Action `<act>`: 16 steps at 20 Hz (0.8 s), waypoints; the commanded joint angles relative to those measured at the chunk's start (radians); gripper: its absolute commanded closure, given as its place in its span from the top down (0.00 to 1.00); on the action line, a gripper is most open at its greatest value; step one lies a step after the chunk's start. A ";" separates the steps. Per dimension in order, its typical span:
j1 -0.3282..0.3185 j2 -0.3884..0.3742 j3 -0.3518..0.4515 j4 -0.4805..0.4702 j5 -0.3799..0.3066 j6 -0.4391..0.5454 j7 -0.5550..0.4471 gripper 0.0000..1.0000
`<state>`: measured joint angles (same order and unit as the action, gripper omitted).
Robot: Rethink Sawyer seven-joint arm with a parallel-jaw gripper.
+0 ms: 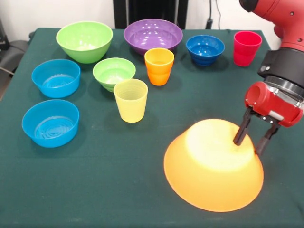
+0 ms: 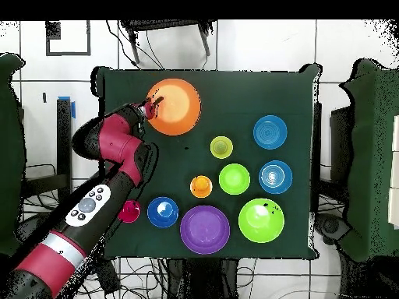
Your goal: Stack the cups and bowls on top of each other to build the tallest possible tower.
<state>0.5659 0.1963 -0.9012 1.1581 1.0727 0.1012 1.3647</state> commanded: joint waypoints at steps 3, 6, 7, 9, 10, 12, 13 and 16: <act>-0.011 0.045 0.045 0.026 -0.129 0.035 0.181 1.00; -0.023 0.030 0.051 0.037 -0.171 0.031 0.177 1.00; -0.025 0.028 0.052 0.041 -0.184 0.020 0.178 1.00; -0.037 0.021 0.064 0.047 -0.212 -0.010 0.181 1.00; -0.047 0.012 0.080 0.046 -0.227 -0.020 0.179 1.00; -0.077 -0.021 0.141 0.043 -0.266 -0.029 0.160 1.00; -0.099 -0.052 0.196 0.044 -0.292 -0.022 0.139 1.00; -0.141 -0.124 0.319 0.058 -0.348 0.009 0.108 1.00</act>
<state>0.5021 0.1342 -0.8468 1.1591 0.8471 0.0985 1.4182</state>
